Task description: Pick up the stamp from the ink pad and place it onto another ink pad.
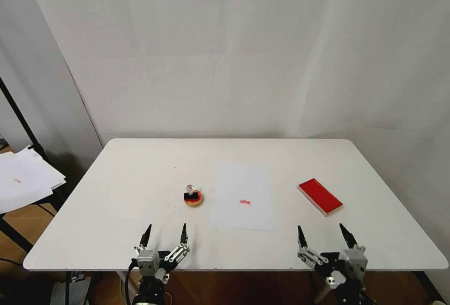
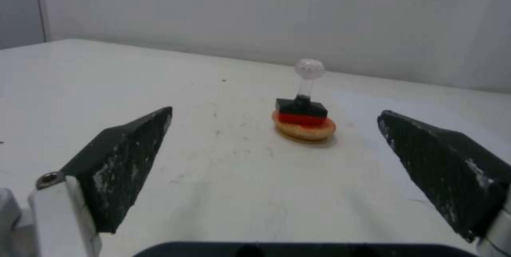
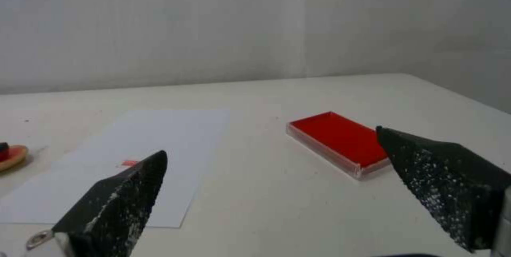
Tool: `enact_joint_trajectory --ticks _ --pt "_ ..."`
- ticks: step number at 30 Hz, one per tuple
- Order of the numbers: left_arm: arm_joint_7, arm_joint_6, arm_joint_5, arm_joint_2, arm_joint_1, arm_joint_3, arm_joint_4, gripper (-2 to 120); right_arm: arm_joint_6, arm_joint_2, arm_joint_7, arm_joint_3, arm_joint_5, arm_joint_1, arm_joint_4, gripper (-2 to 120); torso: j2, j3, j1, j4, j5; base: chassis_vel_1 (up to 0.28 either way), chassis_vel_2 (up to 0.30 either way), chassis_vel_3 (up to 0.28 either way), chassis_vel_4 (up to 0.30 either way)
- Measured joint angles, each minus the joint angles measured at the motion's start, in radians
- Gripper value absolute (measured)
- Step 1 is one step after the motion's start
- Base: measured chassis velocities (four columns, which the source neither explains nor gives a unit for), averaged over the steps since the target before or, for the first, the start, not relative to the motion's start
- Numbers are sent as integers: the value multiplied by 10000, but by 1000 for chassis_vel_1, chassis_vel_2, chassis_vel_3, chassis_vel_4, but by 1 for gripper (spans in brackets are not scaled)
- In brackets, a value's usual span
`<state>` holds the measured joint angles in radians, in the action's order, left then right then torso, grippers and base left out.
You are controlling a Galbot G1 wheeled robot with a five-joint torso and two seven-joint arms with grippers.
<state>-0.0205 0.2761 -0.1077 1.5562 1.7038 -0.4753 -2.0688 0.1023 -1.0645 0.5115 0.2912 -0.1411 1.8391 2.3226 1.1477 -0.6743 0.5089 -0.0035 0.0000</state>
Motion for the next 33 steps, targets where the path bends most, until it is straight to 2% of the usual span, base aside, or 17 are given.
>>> enact_joint_trajectory --ticks 3,12,33 --pt "0 0 0 -1 0 -1 0 102 40 -291 -119 -98 158 57 9 100 0 -1 2 1 -2 0 0 0 0" --pt "0 0 0 0 0 -1 0 102 207 -497 -147 -192 255 91 -62 100 0 -1 2 -1 -1 0 0 0 0" --pt "0 0 0 -1 0 -1 0 102 79 -296 -109 -274 -83 -62 -174 100 -2 -1 2 -1 -1 0 0 0 0"
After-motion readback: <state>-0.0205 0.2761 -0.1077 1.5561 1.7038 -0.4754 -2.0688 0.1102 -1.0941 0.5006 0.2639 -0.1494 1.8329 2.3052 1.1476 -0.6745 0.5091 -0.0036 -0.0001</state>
